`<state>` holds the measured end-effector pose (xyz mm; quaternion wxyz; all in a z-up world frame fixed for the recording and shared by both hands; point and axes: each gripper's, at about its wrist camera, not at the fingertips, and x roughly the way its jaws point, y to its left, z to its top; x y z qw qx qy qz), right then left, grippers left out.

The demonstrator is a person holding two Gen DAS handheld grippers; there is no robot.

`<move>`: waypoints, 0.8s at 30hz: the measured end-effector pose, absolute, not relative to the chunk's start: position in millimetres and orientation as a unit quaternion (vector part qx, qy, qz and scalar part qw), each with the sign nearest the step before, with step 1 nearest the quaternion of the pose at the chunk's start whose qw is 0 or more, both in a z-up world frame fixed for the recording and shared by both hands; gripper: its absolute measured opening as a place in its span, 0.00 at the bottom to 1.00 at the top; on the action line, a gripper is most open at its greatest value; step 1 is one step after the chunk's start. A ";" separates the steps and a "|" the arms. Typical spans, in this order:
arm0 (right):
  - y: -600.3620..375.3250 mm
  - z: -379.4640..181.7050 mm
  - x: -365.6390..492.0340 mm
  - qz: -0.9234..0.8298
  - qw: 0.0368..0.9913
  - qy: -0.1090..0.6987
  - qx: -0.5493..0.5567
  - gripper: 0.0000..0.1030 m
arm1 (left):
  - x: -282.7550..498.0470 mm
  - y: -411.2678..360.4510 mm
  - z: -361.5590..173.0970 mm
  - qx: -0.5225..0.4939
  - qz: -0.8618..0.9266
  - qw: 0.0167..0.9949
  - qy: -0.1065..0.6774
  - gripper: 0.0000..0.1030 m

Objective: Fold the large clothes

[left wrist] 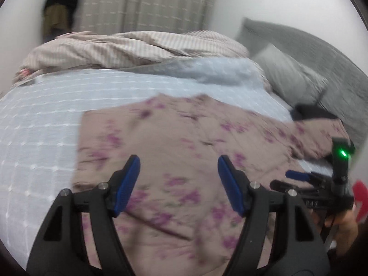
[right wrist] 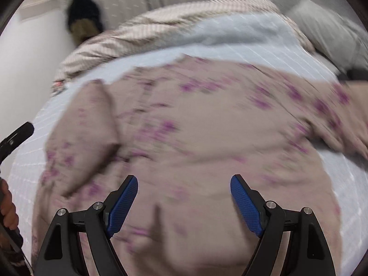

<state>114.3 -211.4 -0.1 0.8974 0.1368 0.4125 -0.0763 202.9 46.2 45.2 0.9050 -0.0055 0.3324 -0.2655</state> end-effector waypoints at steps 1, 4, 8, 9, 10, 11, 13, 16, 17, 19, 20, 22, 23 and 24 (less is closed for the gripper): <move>-194.8 4.9 120.9 -0.053 0.906 0.401 0.126 0.80 | 204.8 62.2 43.5 -0.031 -0.248 0.910 0.332 0.69; -138.2 17.0 134.6 0.018 0.923 0.373 0.093 0.78 | 219.8 98.4 28.7 -0.125 -0.224 0.903 0.344 0.68; -62.0 17.4 152.0 0.102 0.924 0.366 0.035 0.77 | 241.8 132.1 16.2 -0.221 -0.188 0.892 0.347 0.68; -45.8 12.5 158.8 0.111 0.922 0.370 0.018 0.77 | 245.0 135.5 14.8 -0.230 -0.180 0.892 0.345 0.68; -35.9 7.7 163.5 0.113 0.920 0.375 0.008 0.77 | 248.2 136.8 13.8 -0.236 -0.175 0.892 0.345 0.68; -19.1 -3.7 175.6 0.112 0.914 0.390 -0.018 0.75 | 250.1 140.3 13.1 -0.244 -0.172 0.891 0.343 0.68; -3.4 -22.0 191.3 0.094 0.907 0.406 -0.062 0.56 | 252.6 141.2 12.2 -0.257 -0.174 0.890 0.335 0.68; -3.4 -29.1 206.9 0.097 0.901 0.414 -0.084 0.22 | 254.0 130.2 7.8 -0.247 -0.170 0.895 0.331 0.67; -8.6 -20.4 207.7 0.098 0.903 0.411 -0.078 0.16 | 252.9 131.8 6.3 -0.243 -0.168 0.896 0.332 0.65; -21.7 1.1 208.8 0.092 0.911 0.396 -0.063 0.15 | 253.7 134.8 0.9 -0.235 -0.160 0.898 0.335 0.63; -34.1 16.2 207.4 0.078 0.919 0.380 -0.062 0.14 | 254.0 136.3 -1.3 -0.236 -0.157 0.898 0.337 0.62; -64.6 39.7 206.2 0.049 0.929 0.363 -0.051 0.14 | 256.4 136.0 -4.6 -0.237 -0.155 0.898 0.337 0.62; -86.0 52.6 206.7 0.032 0.933 0.356 -0.035 0.14 | 257.2 134.6 -5.9 -0.234 -0.155 0.898 0.338 0.62; -104.9 63.0 206.2 0.018 0.936 0.351 -0.018 0.14 | 258.8 132.0 -7.5 -0.227 -0.155 0.900 0.339 0.62</move>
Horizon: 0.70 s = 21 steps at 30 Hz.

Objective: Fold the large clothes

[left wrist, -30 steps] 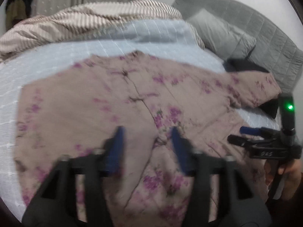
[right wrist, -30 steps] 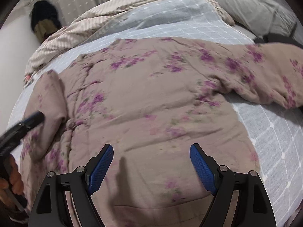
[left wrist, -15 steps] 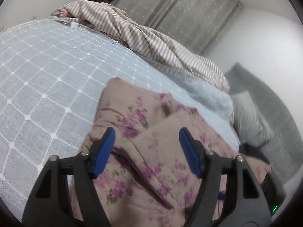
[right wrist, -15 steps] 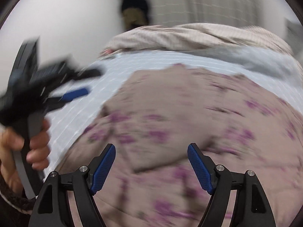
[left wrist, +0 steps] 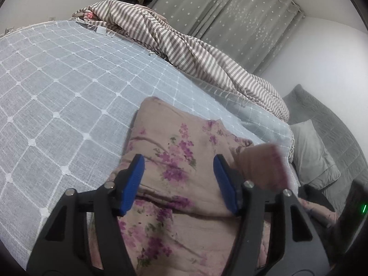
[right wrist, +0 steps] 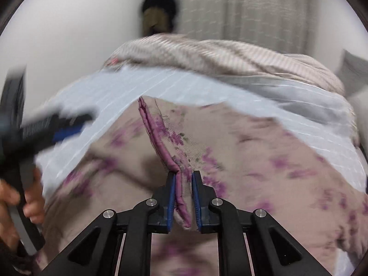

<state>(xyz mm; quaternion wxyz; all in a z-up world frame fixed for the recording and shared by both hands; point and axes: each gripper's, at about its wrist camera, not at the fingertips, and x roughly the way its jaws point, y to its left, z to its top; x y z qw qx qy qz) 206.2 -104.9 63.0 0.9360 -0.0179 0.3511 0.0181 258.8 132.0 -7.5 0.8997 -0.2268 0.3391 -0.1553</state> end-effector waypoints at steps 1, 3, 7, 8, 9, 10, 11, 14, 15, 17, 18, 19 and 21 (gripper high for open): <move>-122.8 70.3 206.3 0.007 0.937 0.349 -0.002 0.14 | 260.2 128.7 -9.0 -0.220 -0.157 0.901 0.340 0.62; -164.5 77.6 205.9 -0.016 0.937 0.346 0.041 0.14 | 261.8 121.8 -13.4 -0.205 -0.163 0.902 0.344 0.62; -262.4 76.8 186.2 -0.054 0.924 0.319 0.205 0.29 | 262.8 106.7 -21.2 -0.171 -0.162 0.907 0.350 0.62; -289.0 71.4 180.8 -0.060 0.913 0.312 0.255 0.50 | 262.5 103.9 -22.4 -0.166 -0.163 0.907 0.351 0.62; -316.4 60.3 173.9 -0.073 0.897 0.302 0.314 0.78 | 262.3 100.9 -24.0 -0.160 -0.163 0.907 0.352 0.62; -328.6 55.6 170.8 -0.080 0.890 0.296 0.338 0.82 | 262.4 97.3 -26.1 -0.151 -0.162 0.909 0.354 0.62; -344.4 44.5 165.3 -0.092 0.879 0.289 0.368 0.82 | 261.4 94.9 -27.0 -0.145 -0.159 0.909 0.355 0.62; -363.5 12.2 170.2 -0.115 0.855 0.327 0.387 0.82 | 259.5 87.1 -30.5 -0.120 -0.147 0.914 0.359 0.62; -363.5 5.6 174.1 -0.115 0.853 0.337 0.382 0.82 | 258.7 83.5 -31.0 -0.109 -0.142 0.916 0.359 0.62; -352.1 -13.1 187.2 -0.104 0.852 0.363 0.363 0.80 | 257.0 77.1 -30.7 -0.091 -0.133 0.919 0.361 0.62; -347.4 -19.8 193.4 -0.097 0.851 0.370 0.360 0.78 | 255.9 73.3 -30.0 -0.081 -0.130 0.920 0.361 0.62; -339.3 -24.2 198.3 -0.092 0.851 0.373 0.357 0.76 | 254.4 69.8 -29.0 -0.071 -0.130 0.921 0.361 0.62; -335.0 -34.5 202.4 -0.091 0.852 0.375 0.353 0.58 | 253.5 64.5 -27.5 -0.056 -0.125 0.923 0.361 0.62</move>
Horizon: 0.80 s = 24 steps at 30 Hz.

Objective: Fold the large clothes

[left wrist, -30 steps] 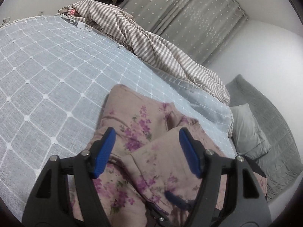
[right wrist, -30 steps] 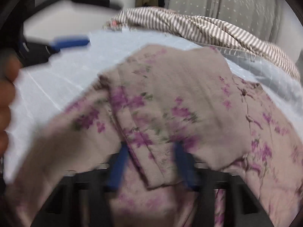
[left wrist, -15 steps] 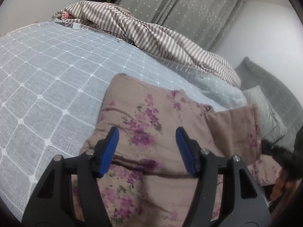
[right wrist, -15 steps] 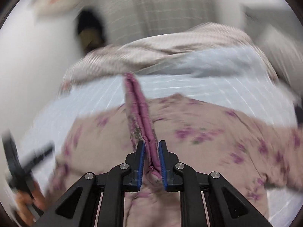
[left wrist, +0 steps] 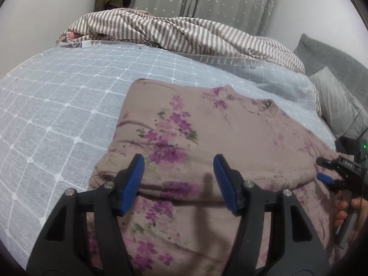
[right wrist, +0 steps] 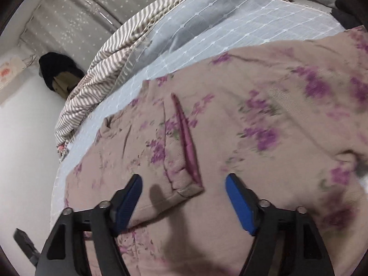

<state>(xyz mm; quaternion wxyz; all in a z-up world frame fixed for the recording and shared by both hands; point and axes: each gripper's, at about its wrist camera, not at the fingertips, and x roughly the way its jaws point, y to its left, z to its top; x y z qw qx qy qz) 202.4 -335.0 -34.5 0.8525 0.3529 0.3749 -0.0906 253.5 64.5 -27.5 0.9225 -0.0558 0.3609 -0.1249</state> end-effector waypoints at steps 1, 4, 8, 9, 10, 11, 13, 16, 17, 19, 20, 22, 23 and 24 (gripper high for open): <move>-330.2 -37.7 209.1 -0.088 0.852 0.374 0.354 0.49 | 252.8 61.5 -26.1 -0.048 -0.123 0.923 0.361 0.62; -319.1 -31.5 212.8 -0.079 0.855 0.379 0.346 0.29 | 251.0 55.4 -21.1 -0.031 -0.118 0.926 0.357 0.62; -317.8 -2.5 184.8 -0.043 0.855 0.331 0.397 0.27 | 252.2 50.4 -17.6 -0.016 -0.115 0.927 0.358 0.63; -318.6 2.5 176.1 -0.046 0.856 0.325 0.399 0.27 | 252.1 49.7 -18.1 -0.014 -0.116 0.926 0.359 0.63; -319.0 4.3 170.3 -0.054 0.858 0.324 0.396 0.27 | 252.5 48.8 -19.8 -0.011 -0.118 0.925 0.362 0.63; -319.5 2.6 166.5 -0.076 0.860 0.330 0.382 0.27 | 253.3 48.1 -22.4 -0.008 -0.119 0.923 0.367 0.63; -316.8 -12.6 174.4 -0.121 0.854 0.369 0.348 0.29 | 258.1 47.4 -33.9 -0.001 -0.117 0.912 0.393 0.63; -309.7 -41.0 186.8 -0.141 0.837 0.426 0.313 0.36 | 262.0 46.7 -44.1 0.004 -0.108 0.900 0.423 0.63; -307.8 -37.4 184.2 -0.143 0.844 0.418 0.305 0.42 | 261.1 46.2 -40.0 0.004 -0.107 0.899 0.425 0.63; -305.3 -25.2 177.5 -0.143 0.850 0.412 0.296 0.56 | 259.1 44.9 -30.2 -0.003 -0.111 0.896 0.430 0.69; -305.5 -18.5 173.4 -0.136 0.853 0.410 0.294 0.63 | 257.9 45.5 -23.7 -0.016 -0.119 0.894 0.432 0.75; -310.3 -1.5 160.7 -0.138 0.863 0.400 0.277 0.65 | 256.1 47.1 -17.1 -0.038 -0.122 0.891 0.437 0.82; -314.8 6.7 152.9 -0.150 0.867 0.395 0.263 0.66 | 256.0 48.2 -12.9 -0.050 -0.116 0.885 0.448 0.85; -321.4 16.1 142.4 -0.163 0.872 0.388 0.251 0.67 | 255.9 47.9 -12.1 -0.054 -0.113 0.881 0.456 0.88</move>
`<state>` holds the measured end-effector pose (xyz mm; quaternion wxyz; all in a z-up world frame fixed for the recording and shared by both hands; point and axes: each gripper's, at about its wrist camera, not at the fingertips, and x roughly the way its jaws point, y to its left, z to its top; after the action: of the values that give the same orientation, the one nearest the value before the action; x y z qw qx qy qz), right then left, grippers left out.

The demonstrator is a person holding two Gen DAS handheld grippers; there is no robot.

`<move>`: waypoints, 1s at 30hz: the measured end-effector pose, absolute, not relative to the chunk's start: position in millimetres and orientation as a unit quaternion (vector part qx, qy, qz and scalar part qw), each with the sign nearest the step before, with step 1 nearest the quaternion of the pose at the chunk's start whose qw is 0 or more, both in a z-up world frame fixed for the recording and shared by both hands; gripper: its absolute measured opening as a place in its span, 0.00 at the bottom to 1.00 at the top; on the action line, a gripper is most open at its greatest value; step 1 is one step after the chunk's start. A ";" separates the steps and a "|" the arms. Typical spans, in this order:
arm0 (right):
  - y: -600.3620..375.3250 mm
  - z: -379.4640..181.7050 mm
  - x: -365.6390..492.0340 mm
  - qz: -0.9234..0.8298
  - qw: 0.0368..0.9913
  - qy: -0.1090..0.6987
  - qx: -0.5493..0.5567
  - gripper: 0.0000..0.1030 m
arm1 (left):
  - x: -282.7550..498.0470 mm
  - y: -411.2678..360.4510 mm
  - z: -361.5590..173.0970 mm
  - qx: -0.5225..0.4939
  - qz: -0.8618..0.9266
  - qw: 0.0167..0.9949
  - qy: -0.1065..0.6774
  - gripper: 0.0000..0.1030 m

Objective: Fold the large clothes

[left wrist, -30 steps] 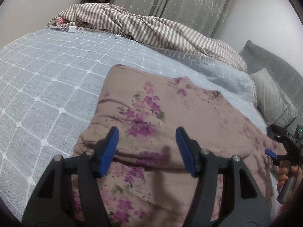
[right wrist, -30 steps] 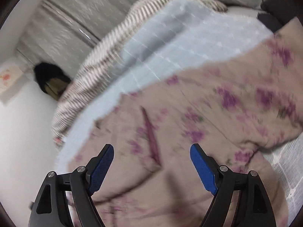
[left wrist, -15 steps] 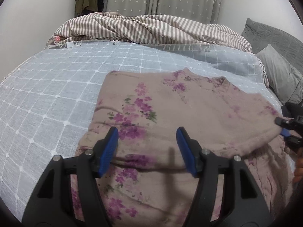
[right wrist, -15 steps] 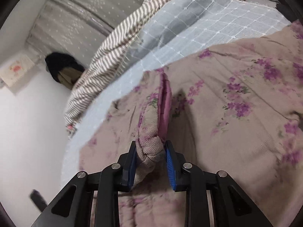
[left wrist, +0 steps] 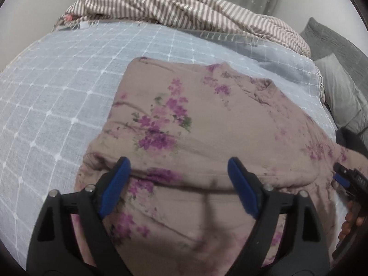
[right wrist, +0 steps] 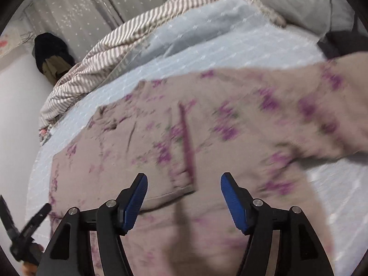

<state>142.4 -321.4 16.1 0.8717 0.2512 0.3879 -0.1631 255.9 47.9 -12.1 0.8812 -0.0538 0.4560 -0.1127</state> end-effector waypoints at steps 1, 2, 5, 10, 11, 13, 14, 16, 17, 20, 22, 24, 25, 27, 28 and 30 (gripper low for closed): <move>-329.3 21.0 133.0 -0.174 0.874 0.381 0.245 0.68 | 255.7 48.3 -9.4 -0.063 -0.112 0.875 0.467 0.89; -342.4 29.2 120.0 -0.189 0.876 0.373 0.242 0.70 | 254.7 48.5 -6.8 -0.070 -0.113 0.871 0.473 0.93; -382.1 45.0 82.3 -0.234 0.869 0.359 0.245 0.71 | 248.6 48.3 -0.1 -0.077 -0.112 0.867 0.479 0.97; -456.8 71.8 17.4 -0.314 0.854 0.338 0.242 0.71 | 237.5 43.2 11.2 -0.080 -0.125 0.867 0.475 0.97; -467.5 77.0 9.8 -0.326 0.851 0.333 0.242 0.71 | 236.1 41.7 13.3 -0.080 -0.126 0.868 0.473 0.97; -501.2 90.5 -20.3 -0.364 0.843 0.314 0.241 0.71 | 231.8 37.9 18.2 -0.080 -0.131 0.871 0.467 0.97; -514.6 96.2 -31.2 -0.379 0.840 0.306 0.241 0.71 | 229.5 34.8 20.0 -0.080 -0.135 0.872 0.464 0.97; -540.8 105.9 -55.1 -0.405 0.832 0.291 0.243 0.71 | 224.4 28.3 22.6 -0.075 -0.142 0.874 0.459 0.97; -552.9 108.7 -66.1 -0.416 0.828 0.285 0.245 0.71 | 220.5 24.4 22.9 -0.070 -0.145 0.875 0.456 0.97; -583.8 114.8 -94.7 -0.443 0.816 0.272 0.254 0.71 | 212.6 20.8 21.5 -0.066 -0.145 0.879 0.450 0.97; -603.7 112.2 -108.8 -0.466 0.801 0.274 0.258 0.71 | 209.8 18.3 19.0 -0.063 -0.145 0.878 0.453 0.97; -616.7 104.4 -114.9 -0.471 0.793 0.286 0.261 0.71 | 205.7 15.5 14.6 -0.057 -0.145 0.874 0.459 0.97; -622.8 100.2 -119.7 -0.471 0.790 0.292 0.263 0.71 | 203.0 14.8 12.9 -0.054 -0.150 0.874 0.459 0.97; -631.0 89.2 -119.2 -0.474 0.781 0.309 0.265 0.71 | 195.9 13.7 8.1 -0.044 -0.149 0.874 0.461 0.97; -635.3 81.8 -117.3 -0.477 0.773 0.322 0.266 0.71 | 192.8 12.8 6.1 -0.039 -0.149 0.873 0.463 0.97; -640.9 74.1 -118.1 -0.484 0.765 0.335 0.262 0.70 | 185.3 11.8 1.2 -0.032 -0.153 0.873 0.461 0.97</move>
<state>-118.1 -640.9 74.1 0.7648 0.2621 0.3355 -0.4836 185.3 11.8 1.2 0.8734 -0.0319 0.4613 -0.1526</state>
